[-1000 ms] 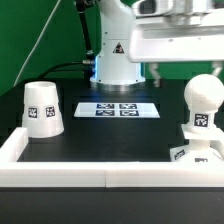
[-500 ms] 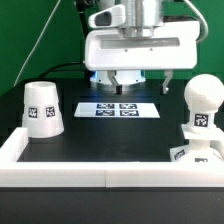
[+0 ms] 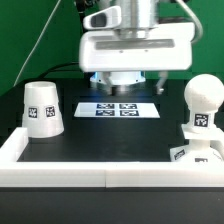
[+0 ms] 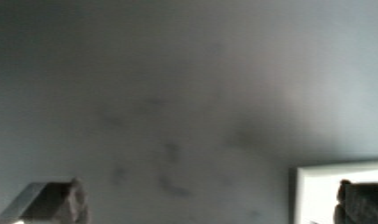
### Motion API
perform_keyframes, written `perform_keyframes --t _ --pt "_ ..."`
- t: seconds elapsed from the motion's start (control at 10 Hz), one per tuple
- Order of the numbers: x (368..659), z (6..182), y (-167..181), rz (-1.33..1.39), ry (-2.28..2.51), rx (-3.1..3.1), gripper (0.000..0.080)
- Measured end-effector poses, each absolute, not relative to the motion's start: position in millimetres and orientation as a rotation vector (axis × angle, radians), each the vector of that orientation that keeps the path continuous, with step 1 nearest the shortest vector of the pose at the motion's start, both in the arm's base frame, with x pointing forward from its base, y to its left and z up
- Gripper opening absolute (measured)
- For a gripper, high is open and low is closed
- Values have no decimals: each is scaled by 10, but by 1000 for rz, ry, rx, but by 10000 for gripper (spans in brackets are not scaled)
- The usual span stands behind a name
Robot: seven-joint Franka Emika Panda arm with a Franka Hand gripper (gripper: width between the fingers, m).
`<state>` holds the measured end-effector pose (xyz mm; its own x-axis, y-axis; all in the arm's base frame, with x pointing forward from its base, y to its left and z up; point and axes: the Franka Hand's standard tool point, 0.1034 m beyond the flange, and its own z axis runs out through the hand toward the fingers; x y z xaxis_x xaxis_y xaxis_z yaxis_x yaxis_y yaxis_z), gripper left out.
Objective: Assemble lamp
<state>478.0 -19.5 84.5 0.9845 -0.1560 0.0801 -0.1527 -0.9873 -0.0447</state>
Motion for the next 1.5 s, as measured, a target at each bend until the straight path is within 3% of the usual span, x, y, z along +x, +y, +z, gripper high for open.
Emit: perform_keyframes --t 0.3,0.5,0.7,1.2,1.5 --pt "4533 832 -911 -104 167 -3120 699" --pt "4520 931 -1110 -81 175 -3113 699" --pt "4485 903 -1314 -81 179 -3124 699" --pt "4460 1190 -1360 -114 171 -3103 699" --pt "4413 1171 -1498 -128 131 -3112 699"
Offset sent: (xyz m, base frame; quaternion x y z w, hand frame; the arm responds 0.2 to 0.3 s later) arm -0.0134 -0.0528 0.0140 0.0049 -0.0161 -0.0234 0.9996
